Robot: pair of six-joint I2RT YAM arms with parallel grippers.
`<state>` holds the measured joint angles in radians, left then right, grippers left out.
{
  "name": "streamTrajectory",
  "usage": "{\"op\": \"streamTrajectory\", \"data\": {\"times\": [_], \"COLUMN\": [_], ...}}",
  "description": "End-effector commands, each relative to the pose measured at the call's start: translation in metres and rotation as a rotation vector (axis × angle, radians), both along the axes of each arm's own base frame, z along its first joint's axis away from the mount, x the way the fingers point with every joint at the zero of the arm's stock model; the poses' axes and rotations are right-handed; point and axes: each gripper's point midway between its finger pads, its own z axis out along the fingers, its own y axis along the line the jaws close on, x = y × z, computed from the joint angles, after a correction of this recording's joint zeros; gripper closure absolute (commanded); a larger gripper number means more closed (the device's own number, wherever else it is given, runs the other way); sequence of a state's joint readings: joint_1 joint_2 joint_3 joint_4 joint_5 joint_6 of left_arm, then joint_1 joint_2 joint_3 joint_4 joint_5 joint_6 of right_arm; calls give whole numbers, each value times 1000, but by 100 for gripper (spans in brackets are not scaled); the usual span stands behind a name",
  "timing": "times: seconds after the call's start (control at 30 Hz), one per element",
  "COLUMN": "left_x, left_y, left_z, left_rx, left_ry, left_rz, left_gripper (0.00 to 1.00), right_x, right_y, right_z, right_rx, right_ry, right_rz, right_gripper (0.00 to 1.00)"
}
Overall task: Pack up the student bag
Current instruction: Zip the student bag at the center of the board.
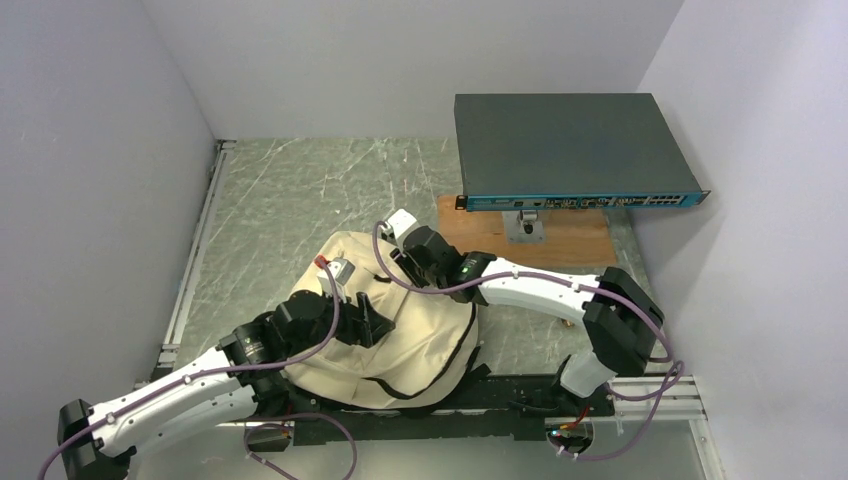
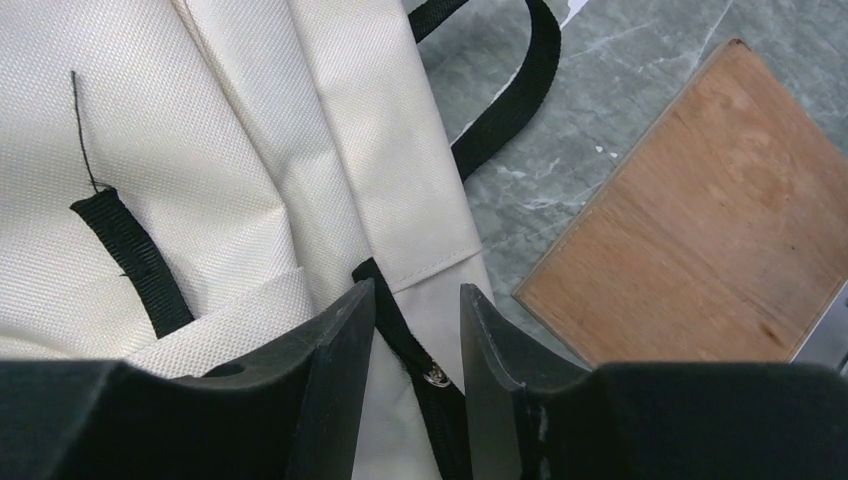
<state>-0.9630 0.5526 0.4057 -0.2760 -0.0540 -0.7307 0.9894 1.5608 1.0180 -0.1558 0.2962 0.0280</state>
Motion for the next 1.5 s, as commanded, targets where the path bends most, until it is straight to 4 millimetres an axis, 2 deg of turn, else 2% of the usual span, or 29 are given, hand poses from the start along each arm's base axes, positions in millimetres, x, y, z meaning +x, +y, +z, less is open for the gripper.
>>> {"op": "streamTrajectory", "data": {"times": [0.0, 0.07, 0.27, 0.4, 0.57, 0.67, 0.8, 1.0, 1.1, 1.2, 1.3, 1.4, 1.47], "left_x": [-4, -3, -3, -3, -3, -5, -6, -5, -4, -4, -4, -3, -1], "left_y": [-9, -10, -8, -8, -8, -10, -10, -10, -11, -15, -17, -16, -15], "left_z": [-4, -4, -3, -4, -7, -7, -6, -5, -6, -5, -4, -4, -4], "left_rx": [-31, -35, -27, -33, -19, -25, -28, -28, -23, -29, -30, -24, -19], "left_ry": [34, 33, 33, 35, 48, 56, 62, 57, 60, 63, 66, 67, 65], "left_rz": [-27, -26, -26, -23, -20, -30, -31, -27, -28, -40, -45, -38, -32], "left_gripper": [20, 20, 20, 20, 20, 20, 20, 20, 20, 20, 20, 20, 19], "right_x": [5, 1, -20, -18, -4, 7, 21, 25, 18, 9, 7, 11, 14], "right_y": [24, 25, 23, 14, 7, 4, -4, -19, -14, 0, 8, 8, 5], "right_z": [25, 25, 16, 6, -4, -8, -3, 18, 18, 11, 5, 4, 3], "right_rx": [94, 105, 136, 101, 50, 18, -4, 44, 79, 104, 117, 112, 105], "right_ry": [-23, -15, 58, 58, 36, 12, -30, -88, -70, -22, 6, 2, -8], "right_rz": [36, 57, 123, 100, 49, 2, -95, -175, -121, -32, -14, -37, -60], "right_gripper": [58, 53, 51, 53, 54, 59, 72, 73, 76, 85, 96, 97, 93]}}
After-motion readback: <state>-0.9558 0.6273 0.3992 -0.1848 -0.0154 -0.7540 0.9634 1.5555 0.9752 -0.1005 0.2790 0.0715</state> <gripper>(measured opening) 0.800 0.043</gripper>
